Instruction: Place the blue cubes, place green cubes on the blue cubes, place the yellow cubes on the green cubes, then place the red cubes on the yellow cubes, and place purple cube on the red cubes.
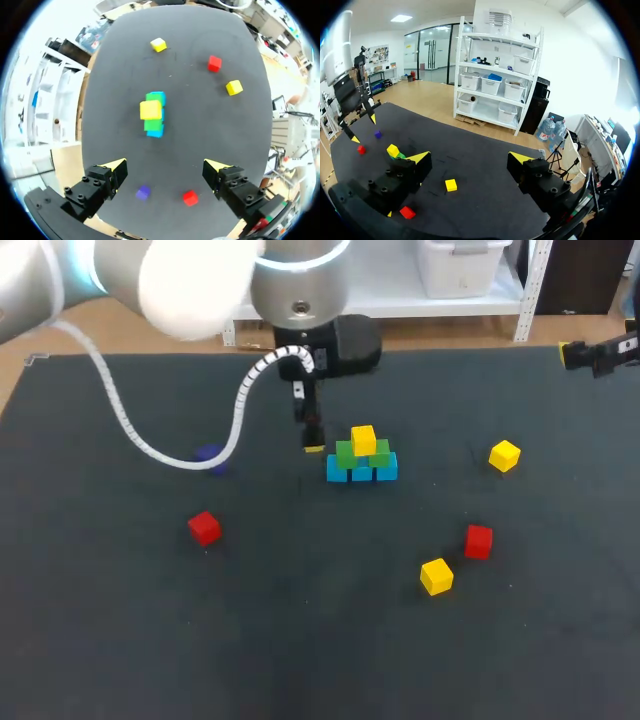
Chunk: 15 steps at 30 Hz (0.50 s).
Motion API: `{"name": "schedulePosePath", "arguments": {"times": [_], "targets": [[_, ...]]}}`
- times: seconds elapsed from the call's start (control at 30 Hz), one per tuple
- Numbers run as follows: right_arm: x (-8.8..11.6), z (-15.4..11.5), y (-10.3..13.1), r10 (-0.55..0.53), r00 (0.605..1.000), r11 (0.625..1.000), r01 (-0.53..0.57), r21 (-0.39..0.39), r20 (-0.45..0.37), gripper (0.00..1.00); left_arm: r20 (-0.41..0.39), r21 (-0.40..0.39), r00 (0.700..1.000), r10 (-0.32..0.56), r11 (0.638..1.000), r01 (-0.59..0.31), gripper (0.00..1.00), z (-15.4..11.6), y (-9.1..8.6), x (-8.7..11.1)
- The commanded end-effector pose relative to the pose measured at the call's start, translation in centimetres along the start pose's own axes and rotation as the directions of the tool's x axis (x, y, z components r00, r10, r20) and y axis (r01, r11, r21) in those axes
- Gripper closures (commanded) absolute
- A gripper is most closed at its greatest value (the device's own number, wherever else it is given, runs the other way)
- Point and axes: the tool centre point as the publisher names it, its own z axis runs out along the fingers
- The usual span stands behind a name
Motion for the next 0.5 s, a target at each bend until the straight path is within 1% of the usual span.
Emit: {"name": "schedulePosePath", "arguments": {"times": [0.03,0.3,0.5], "targets": [[0.3,0.3,-0.1,0.001,0.999,1.000,-0.001,-0.006,0.042,0.00,0.036,-0.018,0.999,-0.036,0.999,0.036,0.00,-0.1,0.4,2.2],[0.3,0.3,-0.1,0.001,0.999,1.000,-0.001,-0.006,0.042,0.00,0.054,-0.051,0.990,-0.129,0.990,0.132,0.00,0.1,2.6,5.9],[0.3,0.3,-0.1,0.001,0.999,1.000,-0.001,-0.006,0.042,0.00,0.068,-0.063,0.980,-0.185,0.980,0.190,0.00,0.0,3.3,8.5]]}}
